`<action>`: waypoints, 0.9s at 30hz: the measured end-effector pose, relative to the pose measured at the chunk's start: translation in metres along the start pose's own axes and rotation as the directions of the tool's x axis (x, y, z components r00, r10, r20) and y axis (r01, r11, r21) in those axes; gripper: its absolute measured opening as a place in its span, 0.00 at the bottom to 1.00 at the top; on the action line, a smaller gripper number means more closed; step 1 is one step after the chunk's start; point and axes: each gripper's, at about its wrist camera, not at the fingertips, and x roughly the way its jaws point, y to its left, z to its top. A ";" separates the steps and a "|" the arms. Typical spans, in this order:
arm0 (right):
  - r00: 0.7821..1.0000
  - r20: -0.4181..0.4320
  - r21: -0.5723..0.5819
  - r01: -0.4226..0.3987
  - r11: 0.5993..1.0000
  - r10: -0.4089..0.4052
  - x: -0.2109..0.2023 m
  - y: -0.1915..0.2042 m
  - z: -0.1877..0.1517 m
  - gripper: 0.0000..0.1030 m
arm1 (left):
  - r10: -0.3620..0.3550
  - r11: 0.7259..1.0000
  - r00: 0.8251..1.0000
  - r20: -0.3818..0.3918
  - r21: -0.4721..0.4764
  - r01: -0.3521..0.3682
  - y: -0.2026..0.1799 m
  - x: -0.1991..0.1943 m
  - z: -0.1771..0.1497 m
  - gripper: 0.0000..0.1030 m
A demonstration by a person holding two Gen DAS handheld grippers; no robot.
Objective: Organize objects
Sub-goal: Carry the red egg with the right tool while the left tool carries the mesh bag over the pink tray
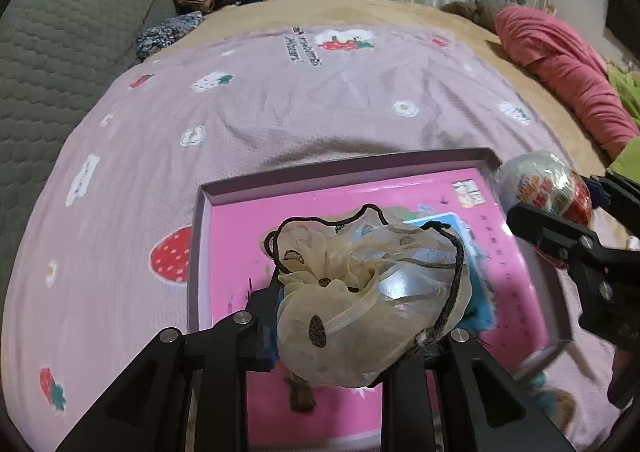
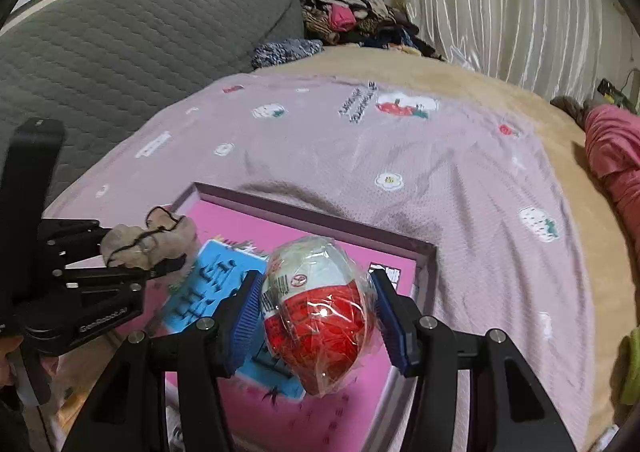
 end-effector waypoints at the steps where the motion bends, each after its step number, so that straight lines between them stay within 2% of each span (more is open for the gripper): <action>1: 1.000 -0.016 0.005 -0.004 1.000 0.004 0.008 -0.002 0.001 0.53 | 0.002 1.000 1.000 -0.001 -0.002 -0.002 0.001 0.005 0.002 0.24; 6: 0.997 -0.076 0.008 0.005 1.000 -0.004 0.045 -0.006 0.003 0.53 | 0.004 1.000 1.000 -0.007 -0.002 -0.004 0.004 0.028 0.013 0.24; 12: 0.994 -0.105 0.036 0.030 0.999 -0.027 0.067 -0.016 0.005 0.53 | 0.050 0.999 0.998 -0.040 0.017 -0.049 0.008 0.052 0.016 0.24; 15: 0.991 -0.130 0.033 0.034 0.999 -0.029 0.074 -0.018 0.002 0.53 | 0.056 0.998 0.996 -0.065 0.021 -0.055 0.011 0.063 0.017 0.28; 17: 0.990 -0.136 0.032 0.045 0.998 -0.040 0.077 -0.021 0.000 0.53 | 0.071 0.997 0.996 -0.052 0.027 -0.070 0.011 0.065 0.019 0.29; 22: 0.989 -0.145 0.062 0.041 0.997 -0.032 0.081 -0.028 -0.003 0.54 | 0.075 0.997 0.995 -0.067 0.022 -0.074 0.012 0.073 0.021 0.43; 26: 0.986 -0.160 0.040 0.054 0.998 -0.047 0.086 -0.025 -0.006 0.54 | 0.086 0.996 0.994 -0.065 0.004 -0.086 0.018 0.075 0.022 0.53; 27: 0.985 -0.164 0.037 0.057 0.998 -0.050 0.087 -0.024 -0.006 0.58 | 0.088 0.996 0.994 -0.067 0.006 -0.088 0.020 0.076 0.022 0.58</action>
